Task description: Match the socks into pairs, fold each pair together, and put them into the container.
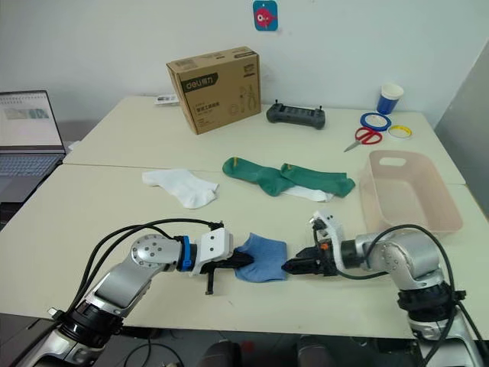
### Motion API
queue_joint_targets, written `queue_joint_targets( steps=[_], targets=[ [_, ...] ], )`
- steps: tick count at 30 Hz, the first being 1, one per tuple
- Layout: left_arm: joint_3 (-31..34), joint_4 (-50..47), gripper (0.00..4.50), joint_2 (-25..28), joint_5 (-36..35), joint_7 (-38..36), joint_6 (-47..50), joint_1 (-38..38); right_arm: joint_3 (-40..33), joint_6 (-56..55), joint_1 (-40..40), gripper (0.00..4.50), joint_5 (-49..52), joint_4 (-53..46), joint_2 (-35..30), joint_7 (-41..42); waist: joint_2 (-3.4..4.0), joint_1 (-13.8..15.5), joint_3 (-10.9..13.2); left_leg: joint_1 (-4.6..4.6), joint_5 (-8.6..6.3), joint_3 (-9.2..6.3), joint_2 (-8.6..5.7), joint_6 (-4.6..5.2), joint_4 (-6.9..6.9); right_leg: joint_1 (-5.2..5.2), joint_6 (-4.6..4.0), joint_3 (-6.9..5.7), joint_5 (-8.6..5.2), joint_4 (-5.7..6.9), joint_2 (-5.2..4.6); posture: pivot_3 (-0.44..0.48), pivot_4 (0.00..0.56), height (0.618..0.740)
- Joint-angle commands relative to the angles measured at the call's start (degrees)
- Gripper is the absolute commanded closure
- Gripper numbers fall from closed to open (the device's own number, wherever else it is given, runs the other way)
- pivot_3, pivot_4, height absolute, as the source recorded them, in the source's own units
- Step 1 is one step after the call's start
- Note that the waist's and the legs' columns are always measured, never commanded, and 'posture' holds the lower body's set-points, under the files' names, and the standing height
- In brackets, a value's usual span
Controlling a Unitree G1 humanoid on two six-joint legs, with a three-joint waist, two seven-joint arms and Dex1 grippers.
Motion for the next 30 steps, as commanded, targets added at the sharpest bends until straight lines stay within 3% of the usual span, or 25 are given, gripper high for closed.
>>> queue_joint_targets(
  steps=[1, 8, 13, 17, 25, 27, 30],
  targets=[
    [-1.4, 2.9, 4.5, 0.7, 1.9, -0.6, 1.1, 2.3, -1.8, 5.6, -1.8, 0.86, 1.6, 0.9, 3.0, -3.3, 0.02, -0.1, -0.1, 0.0, 0.0, 0.0, 0.0, 0.0, 0.01, 0.0, 0.0, 0.0, 0.0, 0.0, 0.0, 0.0, 0.15, 0.74],
    [-0.5, 2.0, 4.5, 0.6, 1.6, -0.9, 1.3, 2.6, -8.1, 9.5, -5.7, 0.86, 3.2, 9.1, 16.8, -9.8, 0.08, -0.9, -0.3, 0.08, 0.0, -0.01, 0.01, 0.0, -0.03, 0.0, 0.02, 0.0, -0.02, 0.08, 0.03, 0.0, 0.15, 0.74],
    [0.7, 1.2, 4.5, 0.7, 1.0, -0.3, 2.6, 2.8, -8.9, 9.2, -7.1, 0.86, 2.5, 11.7, 18.6, -11.7, 0.09, -0.9, -0.4, 0.07, 0.0, 0.03, 0.0, 0.0, -0.02, 0.01, 0.03, 0.01, -0.02, 0.05, 0.0, 0.0, 0.15, 0.74],
    [1.7, 0.2, 4.5, 1.9, -0.1, -1.7, 2.7, 3.1, -9.5, 7.2, -6.7, 1.74, 2.0, 13.2, 18.8, -12.9, 0.09, -1.1, -0.4, 0.07, 0.0, 0.0, 0.01, 0.0, -0.07, -0.02, 0.02, 0.0, -0.03, 0.07, 0.03, 0.0, 0.15, 0.74],
    [4.9, -1.9, 4.5, 2.6, -3.5, -2.7, 4.3, 3.2, -8.4, 4.3, -5.5, 4.47, 1.8, 13.0, 17.8, -13.4, 0.09, -1.8, -0.4, 0.08, 0.0, 0.0, 0.02, 0.0, -0.08, -0.02, 0.02, 0.01, -0.04, 0.08, 0.05, 0.0, 0.15, 0.74],
    [9.6, -4.5, 4.12, 1.6, -10.1, -2.2, 9.8, 3.0, -8.5, 3.3, -4.4, 4.5, 2.0, 12.1, 17.9, -13.8, 0.09, -2.1, -0.3, 0.08, 0.0, -0.01, 0.02, 0.0, -0.09, -0.03, 0.02, 0.01, -0.04, 0.07, 0.04, 0.0, 0.15, 0.74],
    [12.4, -8.2, 3.33, 3.2, -14.5, -3.6, 13.9, 3.6, -9.9, 2.1, -3.8, 4.5, 2.5, 11.5, 18.1, -14.1, 0.07, -2.3, -0.3, 0.04, 0.0, -0.04, 0.02, 0.0, -0.08, -0.04, 0.02, -0.01, -0.04, 0.08, 0.04, 0.0, 0.15, 0.74]
  ],
)
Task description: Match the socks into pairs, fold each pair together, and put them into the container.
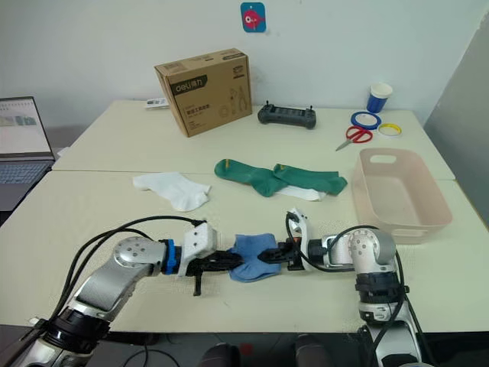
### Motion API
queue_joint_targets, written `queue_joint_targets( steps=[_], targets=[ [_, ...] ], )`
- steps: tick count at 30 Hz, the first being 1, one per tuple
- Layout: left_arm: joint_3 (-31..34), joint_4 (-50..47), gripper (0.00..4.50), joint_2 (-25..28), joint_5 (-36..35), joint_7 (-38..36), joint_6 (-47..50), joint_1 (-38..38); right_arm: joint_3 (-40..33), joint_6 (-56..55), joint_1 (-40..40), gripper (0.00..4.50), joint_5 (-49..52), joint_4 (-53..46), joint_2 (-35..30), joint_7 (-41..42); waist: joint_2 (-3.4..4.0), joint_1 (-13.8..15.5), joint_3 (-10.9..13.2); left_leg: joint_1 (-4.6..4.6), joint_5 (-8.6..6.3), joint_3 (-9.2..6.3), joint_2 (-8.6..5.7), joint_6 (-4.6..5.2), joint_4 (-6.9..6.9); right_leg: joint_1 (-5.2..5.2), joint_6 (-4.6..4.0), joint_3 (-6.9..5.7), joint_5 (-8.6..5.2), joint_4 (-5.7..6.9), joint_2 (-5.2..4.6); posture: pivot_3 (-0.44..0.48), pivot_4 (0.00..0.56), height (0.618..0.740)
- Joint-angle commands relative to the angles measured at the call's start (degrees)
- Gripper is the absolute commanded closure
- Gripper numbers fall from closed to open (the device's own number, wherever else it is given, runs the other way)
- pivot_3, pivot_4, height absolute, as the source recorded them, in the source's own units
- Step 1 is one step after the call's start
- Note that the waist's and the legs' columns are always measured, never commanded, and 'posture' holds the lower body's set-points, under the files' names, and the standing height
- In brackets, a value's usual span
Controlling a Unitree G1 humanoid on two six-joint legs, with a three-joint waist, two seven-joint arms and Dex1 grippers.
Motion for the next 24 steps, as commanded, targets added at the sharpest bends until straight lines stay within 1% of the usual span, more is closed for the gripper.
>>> queue_joint_targets(
  steps=[1, 3, 5, 6, 8, 9, 10, 11, 12, 13, 14, 16, 18, 19, 21, 24],
  targets=[
    [5.4, -7.8, 3.0, 2.8, -7.1, -1.9, 5.7, 0.9, -2.2, -2.5, 0.6, 4.5, 0.9, -3.0, -0.6, -0.4, -0.02, 0.0, 0.0, -0.03, 0.0, -0.01, 0.0, 0.0, 0.01, -0.01, 0.0, -0.01, 0.0, 0.0, 0.0, 0.0, 0.15, 0.74],
    [9.9, -13.1, 2.35, 4.7, -14.2, -2.7, 11.2, 0.6, -1.3, -5.2, 1.1, 4.5, 1.1, -7.1, -3.5, 1.4, -0.01, 0.0, 0.1, -0.07, 0.0, 0.0, -0.01, 0.0, 0.01, -0.03, 0.0, 0.0, 0.0, -0.05, -0.02, 0.0, 0.15, 0.74],
    [13.6, -16.5, 1.73, 6.4, -21.3, -1.9, 17.7, -4.3, -3.0, -6.6, 0.0, 4.5, 2.6, -12.0, -6.2, 2.3, -0.08, 0.3, 0.4, -0.19, 0.0, 0.01, -0.03, 0.0, 0.01, -0.07, 0.01, -0.07, 0.0, -0.13, -0.1, 0.0, 0.15, 0.74],
    [14.2, -17.0, 1.36, 6.8, -23.0, -1.3, 19.6, -6.7, -4.2, -7.2, -0.9, 4.5, 3.3, -13.5, -7.2, 2.4, -0.14, 0.4, 0.5, -0.22, 0.0, 0.01, -0.05, -0.01, 0.04, -0.07, 0.02, -0.1, -0.01, -0.13, -0.14, 0.0, 0.15, 0.74],
    [14.2, -16.9, 0.75, 6.9, -23.9, -0.4, 21.1, -10.2, -4.9, -9.5, -2.0, 4.5, 3.2, -15.5, -9.3, 3.1, -0.14, 0.3, 0.5, -0.29, 0.0, -0.02, -0.05, -0.01, 0.08, -0.09, 0.07, -0.13, 0.02, -0.18, -0.12, 0.0, 0.15, 0.74],
    [13.8, -16.1, 0.45, 6.4, -23.6, 0.1, 20.9, -12.2, -4.6, -11.7, -2.4, 4.5, 2.3, -16.4, -11.1, 3.6, -0.11, 0.2, 0.5, -0.28, 0.0, 0.01, -0.05, -0.01, 0.07, -0.07, 0.08, -0.1, 0.03, -0.23, -0.12, 0.0, 0.15, 0.74],
    [13.1, -14.7, 0.15, 4.8, -22.7, 1.4, 19.9, -15.1, -5.7, -14.0, -3.3, 4.5, 1.7, -16.9, -12.7, 3.6, -0.11, 0.2, 0.5, -0.28, 0.0, 0.01, -0.06, -0.01, 0.05, -0.04, 0.09, -0.1, 0.03, -0.3, -0.12, 0.0, 0.15, 0.74],
    [12.5, -13.6, 0.0, 3.7, -22.1, 2.3, 19.3, -17.2, -6.5, -15.7, -3.8, 4.5, 1.5, -17.1, -13.8, 3.5, -0.11, 0.3, 0.5, -0.27, 0.0, 0.01, -0.06, -0.01, 0.01, -0.04, 0.09, -0.1, 0.04, -0.38, -0.12, 0.0, 0.15, 0.74],
    [12.2, -12.9, 0.0, 3.0, -21.7, 2.9, 18.9, -18.3, -7.0, -16.7, -4.1, 4.5, 1.7, -17.0, -14.5, 3.3, -0.12, 0.4, 0.5, -0.29, 0.0, 0.0, -0.05, -0.01, 0.01, -0.01, 0.09, -0.14, 0.04, -0.43, -0.11, 0.0, 0.15, 0.74],
    [11.4, -11.7, 0.0, 1.3, -20.5, 3.6, 17.5, -20.5, -7.0, -20.3, -4.8, 4.5, -0.3, -17.0, -16.8, 3.3, -0.12, 0.4, 0.5, -0.35, 0.0, -0.01, -0.05, -0.01, 0.0, -0.06, 0.09, -0.14, 0.04, -0.47, -0.11, 0.0, 0.15, 0.74],
    [10.3, -9.6, 0.0, -1.8, -19.3, 5.3, 15.8, -23.9, -7.2, -24.9, -6.4, 4.5, -4.2, -16.1, -20.8, 2.8, -0.09, 0.5, 0.5, -0.36, 0.0, 0.0, -0.05, -0.01, 0.0, -0.06, 0.09, -0.13, 0.04, -0.48, -0.1, 0.0, 0.15, 0.74],
    [8.3, -5.7, 0.0, -7.4, -16.8, 8.3, 12.9, -29.9, -5.7, -35.3, -7.8, 4.5, -12.0, -14.3, -29.7, 4.7, 0.0, 1.7, 0.8, -0.47, 0.0, 0.02, -0.12, 0.0, 0.06, -0.1, 0.11, -0.14, 0.04, -0.5, -0.16, 0.0, 0.15, 0.74],
    [7.0, -2.8, 0.0, -11.0, -15.6, 9.3, 11.7, -33.4, -3.1, -44.2, -7.5, 4.5, -18.6, -11.3, -36.7, 6.9, 0.01, 2.4, 0.8, -0.58, 0.0, 0.12, -0.22, -0.01, 0.08, -0.19, 0.2, -0.11, 0.08, -0.59, -0.29, 0.0, 0.15, 0.74],
    [6.6, -1.2, 0.0, -12.7, -15.0, 10.1, 11.0, -34.8, -2.5, -47.2, -7.7, 4.5, -20.7, -9.5, -39.0, 7.1, -0.01, 2.6, 0.8, -0.57, 0.0, 0.18, -0.23, -0.01, 0.05, -0.19, 0.18, -0.07, 0.09, -0.61, -0.31, 0.0, 0.15, 0.74],
    [6.0, 1.0, 0.0, -15.0, -14.0, 10.8, 10.0, -36.6, -2.2, -50.7, -8.2, 4.5, -23.0, -6.7, -41.2, 7.4, 0.0, 2.6, 0.8, -0.53, -0.01, 0.2, -0.23, 0.01, 0.06, -0.14, 0.11, -0.05, 0.13, -0.63, -0.31, 0.0, 0.15, 0.74],
    [4.5, 8.1, 0.0, -20.7, -11.5, 13.7, 8.6, -41.7, 0.4, -61.5, -8.4, 4.5, -30.7, 0.6, -47.0, 9.5, 0.02, 2.4, 0.8, -0.5, -0.03, 0.17, -0.22, 0.05, 0.02, -0.17, 0.06, 0.01, 0.15, -0.58, -0.26, 0.0, 0.15, 0.74]
  ],
)
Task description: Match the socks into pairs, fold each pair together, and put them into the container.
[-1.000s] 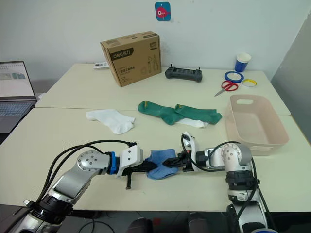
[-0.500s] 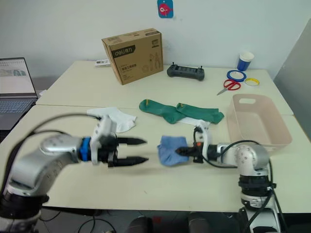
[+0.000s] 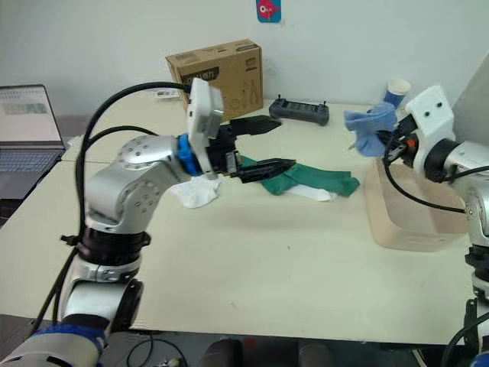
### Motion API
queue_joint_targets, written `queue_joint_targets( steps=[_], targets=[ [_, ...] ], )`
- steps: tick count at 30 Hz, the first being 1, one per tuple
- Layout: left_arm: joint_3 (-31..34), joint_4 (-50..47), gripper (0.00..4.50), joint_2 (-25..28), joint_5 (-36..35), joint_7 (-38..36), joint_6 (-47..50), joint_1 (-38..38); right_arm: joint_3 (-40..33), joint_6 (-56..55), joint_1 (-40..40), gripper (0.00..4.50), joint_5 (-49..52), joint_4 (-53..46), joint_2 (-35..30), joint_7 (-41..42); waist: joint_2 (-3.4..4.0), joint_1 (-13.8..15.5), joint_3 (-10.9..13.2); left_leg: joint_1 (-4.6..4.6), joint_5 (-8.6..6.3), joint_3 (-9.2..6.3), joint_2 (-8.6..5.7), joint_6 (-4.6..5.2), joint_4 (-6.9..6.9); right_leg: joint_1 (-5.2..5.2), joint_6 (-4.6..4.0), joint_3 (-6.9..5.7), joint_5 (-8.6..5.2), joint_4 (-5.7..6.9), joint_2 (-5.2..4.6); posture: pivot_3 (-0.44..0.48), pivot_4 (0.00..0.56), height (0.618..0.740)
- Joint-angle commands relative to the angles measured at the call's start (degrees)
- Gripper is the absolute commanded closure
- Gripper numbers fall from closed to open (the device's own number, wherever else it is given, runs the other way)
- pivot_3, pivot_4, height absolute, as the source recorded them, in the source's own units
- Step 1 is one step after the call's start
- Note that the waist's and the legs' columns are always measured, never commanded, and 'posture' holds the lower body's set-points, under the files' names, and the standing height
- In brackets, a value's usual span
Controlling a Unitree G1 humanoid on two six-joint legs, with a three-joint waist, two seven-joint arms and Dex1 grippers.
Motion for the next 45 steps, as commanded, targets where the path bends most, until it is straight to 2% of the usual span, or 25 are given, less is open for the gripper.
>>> queue_joint_targets(
  steps=[1, 6, 9, 14, 18, 23, 28, 31, 36, 38, 40, 45],
  targets=[
    [-1.7, 7.0, 0.0, -5.7, 3.2, 2.6, -3.6, -6.3, 3.6, -15.0, -0.9, 4.5, -10.9, 8.6, -7.1, 1.8, 0.04, 0.2, 0.0, -0.01, 0.0, -0.02, 0.0, 0.0, -0.02, -0.01, -0.01, -0.04, 0.01, 0.01, 0.0, 0.0, 0.15, 0.74],
    [-4.4, 11.2, 0.0, -9.8, 5.7, 0.6, -6.9, -9.1, 10.1, -29.9, -2.4, 4.5, -21.7, 20.2, -12.2, 3.3, 0.08, 0.4, 0.1, -0.01, 0.0, 0.12, -0.08, 0.0, 0.01, -0.02, 0.01, 0.07, -0.01, -0.03, -0.08, 0.0, 0.15, 0.74],
    [-6.1, 11.8, 0.0, -10.7, 7.0, -0.7, -7.7, -8.4, 13.5, -35.4, -4.2, 4.5, -25.6, 25.6, -11.6, 5.2, 0.09, -0.1, 0.1, 0.02, 0.0, 0.14, -0.07, -0.01, 0.0, -0.02, 0.0, 0.11, 0.0, -0.01, -0.08, 0.0, 0.15, 0.74],
    [-9.0, 11.6, 0.0, -13.1, 9.4, -0.2, -8.5, -6.3, 20.6, -48.4, -9.1, 4.5, -35.4, 38.5, -9.8, 3.9, 0.14, -0.6, 0.1, 0.06, 0.02, 0.12, -0.07, -0.02, 0.04, 0.0, -0.01, 0.1, 0.0, 0.06, -0.07, 0.0, 0.15, 0.74],
    [-9.2, 11.8, 0.0, -13.9, 10.6, 0.1, -8.4, -6.2, 24.6, -53.5, -12.2, 4.5, -40.1, 45.2, -8.7, 6.2, 0.15, -0.5, 0.1, 0.07, 0.03, 0.16, -0.11, -0.04, 0.05, 0.02, -0.01, 0.12, 0.01, 0.06, -0.14, 0.0, 0.15, 0.74],
    [-9.6, 10.7, 0.0, -13.6, 11.6, -0.2, -7.9, -4.7, 25.6, -56.0, -13.1, 4.5, -39.9, 49.3, -7.4, 12.9, 0.16, -0.5, 0.1, 0.08, 0.03, 0.09, -0.11, -0.05, 0.05, 0.07, -0.02, 0.06, 0.01, 0.06, -0.14, 0.0, 0.15, 0.74],
    [-9.0, 10.8, 0.0, -13.0, 12.4, -0.2, -8.2, -4.0, 23.8, -55.0, -14.9, 3.0, -36.7, 49.6, -8.0, 22.0, 0.17, -0.5, 0.1, 0.09, 0.04, 0.08, -0.11, -0.06, 0.07, 0.1, -0.03, 0.05, 0.02, 0.07, -0.16, 0.0, 0.15, 0.74],
    [-9.0, 11.2, 0.0, -12.9, 12.6, -0.4, -8.5, -4.0, 23.3, -54.4, -16.2, 1.97, -36.0, 49.4, -9.3, 26.7, 0.17, -0.4, 0.1, 0.09, 0.04, 0.05, -0.11, -0.06, 0.08, 0.12, -0.03, 0.02, 0.02, 0.08, -0.16, 0.0, 0.15, 0.74],
    [-9.2, 11.6, 0.0, -12.3, 12.6, -2.4, -8.8, -4.0, 22.4, -51.6, -16.8, 0.08, -32.8, 46.5, -13.0, 39.2, 0.22, -0.3, 0.1, 0.1, 0.04, 0.04, -0.12, -0.06, 0.08, 0.13, -0.03, 0.0, 0.02, 0.08, -0.17, 0.0, 0.15, 0.74],
    [-9.0, 11.1, 0.0, -11.3, 12.2, -4.0, -8.6, -3.5, 21.3, -47.9, -17.1, 0.04, -30.6, 43.8, -14.9, 44.5, 0.25, -0.2, 0.1, 0.1, 0.04, 0.04, -0.13, -0.06, 0.08, 0.14, -0.03, 0.0, 0.02, 0.08, -0.17, 0.0, 0.15, 0.74],
    [-8.7, 10.6, 0.0, -10.6, 11.9, -4.9, -8.3, -3.1, 20.2, -46.0, -17.3, 0.04, -29.3, 42.0, -15.8, 46.5, 0.38, -0.3, 0.1, 0.12, 0.04, 0.05, -0.13, -0.06, 0.08, 0.14, -0.03, 0.01, 0.02, 0.1, -0.17, 0.0, 0.15, 0.74],
    [-7.6, 9.1, 0.0, -7.2, 12.4, -5.8, -9.0, -0.6, 16.4, -41.8, -21.1, 0.04, -26.9, 41.0, -13.9, 43.8, 0.47, -0.9, 0.1, 0.23, 0.04, 0.07, -0.12, -0.05, 0.08, 0.18, -0.03, 0.06, 0.02, 0.15, -0.15, 0.0, 0.15, 0.74]
  ],
)
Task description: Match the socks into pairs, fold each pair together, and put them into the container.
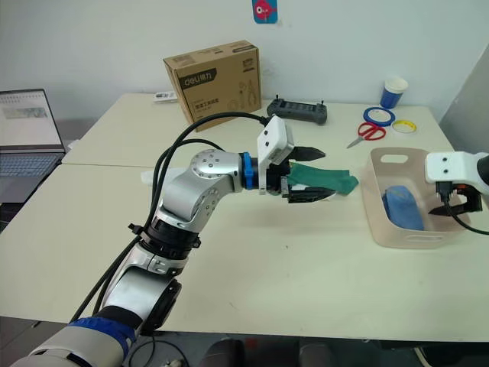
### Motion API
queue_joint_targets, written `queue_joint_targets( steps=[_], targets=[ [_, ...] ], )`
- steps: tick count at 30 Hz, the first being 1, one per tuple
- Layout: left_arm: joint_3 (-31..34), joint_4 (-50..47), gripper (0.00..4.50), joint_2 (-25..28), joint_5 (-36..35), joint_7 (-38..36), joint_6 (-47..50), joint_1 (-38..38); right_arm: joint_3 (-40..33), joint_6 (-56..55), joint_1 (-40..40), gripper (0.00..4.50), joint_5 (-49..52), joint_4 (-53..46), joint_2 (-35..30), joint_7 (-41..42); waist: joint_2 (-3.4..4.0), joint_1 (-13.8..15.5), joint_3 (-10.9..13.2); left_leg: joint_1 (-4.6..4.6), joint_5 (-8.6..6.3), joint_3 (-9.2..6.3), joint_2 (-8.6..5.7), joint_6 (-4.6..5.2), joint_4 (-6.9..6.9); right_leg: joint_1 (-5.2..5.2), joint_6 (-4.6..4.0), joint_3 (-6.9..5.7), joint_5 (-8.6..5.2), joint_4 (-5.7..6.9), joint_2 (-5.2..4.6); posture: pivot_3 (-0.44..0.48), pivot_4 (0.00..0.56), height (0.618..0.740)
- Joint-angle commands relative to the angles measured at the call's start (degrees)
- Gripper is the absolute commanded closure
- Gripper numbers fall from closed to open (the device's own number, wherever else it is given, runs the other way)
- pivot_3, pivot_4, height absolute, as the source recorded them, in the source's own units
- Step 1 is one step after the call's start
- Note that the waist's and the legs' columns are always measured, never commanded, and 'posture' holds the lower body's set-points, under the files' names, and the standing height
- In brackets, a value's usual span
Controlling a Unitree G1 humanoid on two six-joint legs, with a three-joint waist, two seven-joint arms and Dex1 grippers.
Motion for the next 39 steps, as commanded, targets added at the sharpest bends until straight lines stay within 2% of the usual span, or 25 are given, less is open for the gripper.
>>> queue_joint_targets(
  steps=[1, 4, 6, 10, 11, 13, 16, 20, 23, 26, 30, 36, 39],
  targets=[
    [2.7, -4.0, 0.0, 2.7, -0.6, -0.3, -1.1, 1.5, -5.4, 5.1, -4.3, 0.04, 4.7, -2.1, 2.5, -2.6, 0.01, -0.3, 0.0, 0.03, 0.0, 0.01, 0.0, 0.0, -0.01, 0.0, 0.0, 0.02, 0.0, 0.01, 0.0, 0.0, 0.15, 0.74],
    [5.9, -7.5, 0.0, 5.6, -1.6, 1.7, 0.7, 4.2, -10.4, 13.7, -3.4, 0.04, 11.5, -7.3, 9.7, -7.4, 0.01, -0.7, 0.0, 0.1, 0.01, -0.01, 0.03, 0.0, -0.01, 0.03, -0.02, 0.04, 0.01, 0.08, 0.03, 0.0, 0.15, 0.74],
    [9.4, -10.9, 0.0, 8.8, -0.2, 5.4, 0.7, 8.3, -14.1, 20.2, 1.9, 0.04, 16.9, -17.0, 17.2, -13.5, -0.01, -1.2, 0.0, 0.15, 0.01, -0.04, 0.07, -0.01, 0.01, 0.07, -0.02, 0.04, 0.01, 0.18, 0.06, 0.0, 0.15, 0.74],
    [14.1, -16.1, 0.0, 11.5, -0.3, 11.8, 3.3, 14.2, -17.7, 29.6, 10.4, 0.04, 21.7, -32.1, 25.6, -22.5, -0.02, -0.5, 0.0, 0.19, 0.06, -0.2, 0.13, -0.09, 0.02, 0.01, -0.03, -0.13, -0.02, 0.69, 0.08, 0.0, 0.15, 0.74],
    [16.6, -19.8, 0.0, 12.4, -0.7, 13.9, 5.1, 19.0, -17.6, 31.1, 14.6, 0.04, 22.5, -37.8, 30.6, -27.7, -0.01, -0.1, 0.0, 0.16, 0.07, -0.2, 0.1, -0.1, 0.04, -0.05, -0.02, -0.15, -0.06, 0.79, 0.06, 0.0, 0.15, 0.74],
    [19.2, -24.3, 0.0, 13.5, -1.2, 16.6, 7.4, 24.7, -17.3, 33.1, 19.6, 0.04, 23.0, -44.8, 36.3, -34.1, 0.01, 0.0, 0.0, 0.16, 0.07, -0.19, 0.17, -0.12, 0.03, -0.03, -0.01, -0.15, -0.11, 0.76, 0.05, 0.0, 0.15, 0.74],
    [22.9, -29.8, 0.0, 11.4, 1.4, 23.1, 4.0, 38.0, -15.2, 28.9, 32.6, 0.04, 17.8, -50.6, 43.6, -45.5, -0.08, 0.9, 0.0, 0.12, 0.07, -0.21, 0.15, -0.13, 0.02, 0.0, 0.02, -0.22, -0.17, 0.72, 0.01, 0.0, 0.15, 0.74],
    [23.9, -34.3, 0.0, 7.5, 3.5, 29.4, 0.6, 51.4, -13.3, 23.0, 46.0, 0.04, 14.0, -53.4, 46.5, -52.4, -0.11, 1.8, 0.0, 0.07, 0.07, -0.1, -0.02, -0.14, 0.05, -0.01, 0.01, -0.17, -0.17, 0.59, -0.17, 0.0, 0.15, 0.74],
    [23.7, -35.9, 0.0, 4.1, 3.9, 32.5, -2.2, 58.8, -12.9, 21.1, 53.2, 0.04, 13.3, -55.8, 47.8, -55.4, -0.15, 1.4, -0.1, 0.09, 0.07, 0.04, 0.0, -0.14, 0.05, 0.04, 0.03, -0.05, -0.16, 0.38, -0.18, 0.0, 0.15, 0.74],
    [22.7, -36.0, 0.0, 2.4, 4.7, 34.0, -4.5, 63.1, -12.1, 20.4, 57.7, 0.04, 12.6, -58.4, 48.4, -57.0, -0.17, 1.1, -0.1, 0.17, 0.07, 0.05, 0.08, -0.14, 0.02, 0.04, 0.05, -0.03, -0.16, 0.4, -0.05, 0.0, 0.15, 0.74],
    [22.3, -35.6, 0.0, 1.7, 4.0, 34.8, -4.7, 64.1, -11.9, 22.4, 60.0, 0.04, 13.2, -60.3, 50.0, -59.7, -0.26, 0.6, -0.2, 0.31, 0.06, -0.01, 0.2, -0.13, -0.03, 0.04, 0.11, -0.03, -0.26, 0.49, 0.1, 0.0, 0.15, 0.74],
    [22.2, -34.9, 0.0, 3.6, 3.3, 33.7, -4.0, 62.3, -12.6, 23.7, 56.9, 0.04, 13.0, -60.0, 49.1, -61.0, -0.34, 0.4, -0.3, 0.32, 0.06, 0.05, 0.17, -0.13, -0.02, 0.04, 0.12, 0.03, -0.27, 0.49, 0.09, 0.0, 0.15, 0.74],
    [21.3, -34.3, 0.0, 5.3, 3.4, 32.7, -3.1, 58.7, -12.7, 24.6, 54.1, 0.04, 13.1, -59.0, 47.7, -60.3, -0.4, 0.4, -0.3, 0.31, 0.06, 0.0, 0.18, -0.13, -0.04, 0.05, 0.11, -0.02, -0.28, 0.5, 0.1, 0.0, 0.15, 0.74]
  ],
)
